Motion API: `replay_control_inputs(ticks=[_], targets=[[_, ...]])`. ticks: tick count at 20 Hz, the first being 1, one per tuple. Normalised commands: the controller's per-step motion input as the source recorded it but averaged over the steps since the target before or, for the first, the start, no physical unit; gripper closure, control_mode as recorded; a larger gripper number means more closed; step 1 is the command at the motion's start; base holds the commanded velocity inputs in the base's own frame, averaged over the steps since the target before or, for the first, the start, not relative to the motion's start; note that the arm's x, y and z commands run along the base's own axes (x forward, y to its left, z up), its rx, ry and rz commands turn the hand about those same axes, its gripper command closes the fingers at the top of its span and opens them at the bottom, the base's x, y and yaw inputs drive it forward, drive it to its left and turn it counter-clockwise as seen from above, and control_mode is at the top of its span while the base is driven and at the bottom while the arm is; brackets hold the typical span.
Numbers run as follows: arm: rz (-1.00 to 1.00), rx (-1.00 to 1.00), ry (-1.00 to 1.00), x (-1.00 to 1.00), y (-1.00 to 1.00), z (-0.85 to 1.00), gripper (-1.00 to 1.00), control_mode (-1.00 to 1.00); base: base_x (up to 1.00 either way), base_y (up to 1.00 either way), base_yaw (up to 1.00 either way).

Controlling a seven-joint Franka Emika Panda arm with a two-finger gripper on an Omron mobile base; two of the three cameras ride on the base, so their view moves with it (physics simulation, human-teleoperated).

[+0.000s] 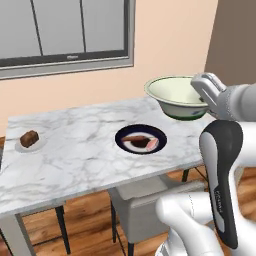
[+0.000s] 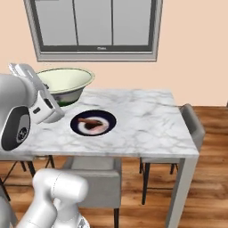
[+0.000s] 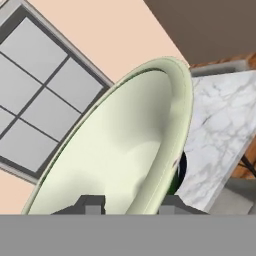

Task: Take the smaller bowl and place it next to the appetizer plate on the dining counter , and place the larger bowl next to the plate with cooked food.

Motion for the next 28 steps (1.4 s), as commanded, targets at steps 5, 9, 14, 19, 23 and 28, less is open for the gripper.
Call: replay_control_inputs(ticks=[5, 9, 14, 19, 23, 28], targets=[[0.0, 0.0, 0.0, 0.0, 0.0, 0.0, 1.0, 1.0, 0.14, -0.56, 0.35], [0.0, 0.0, 0.0, 0.0, 0.0, 0.0, 1.0, 1.0, 0.02, -0.31, 0.25], [0.04, 0.0, 0.0, -0.01, -0.19, -0.13, 1.0, -1.0, 0.0, 0.0, 0.0], [-0.03, -0.06, 0.0, 0.0, -0.23, -0.22, 1.0, -1.0, 0.0, 0.0, 0.0], [-0.03, -0.16, -0.06, 0.05, -0.06, -0.3, 1.0, -1.0, 0.0, 0.0, 0.0], [-0.02, -0.1, -0.06, 0.04, -0.41, -0.3, 1.0, -1.0, 0.0, 0.0, 0.0]])
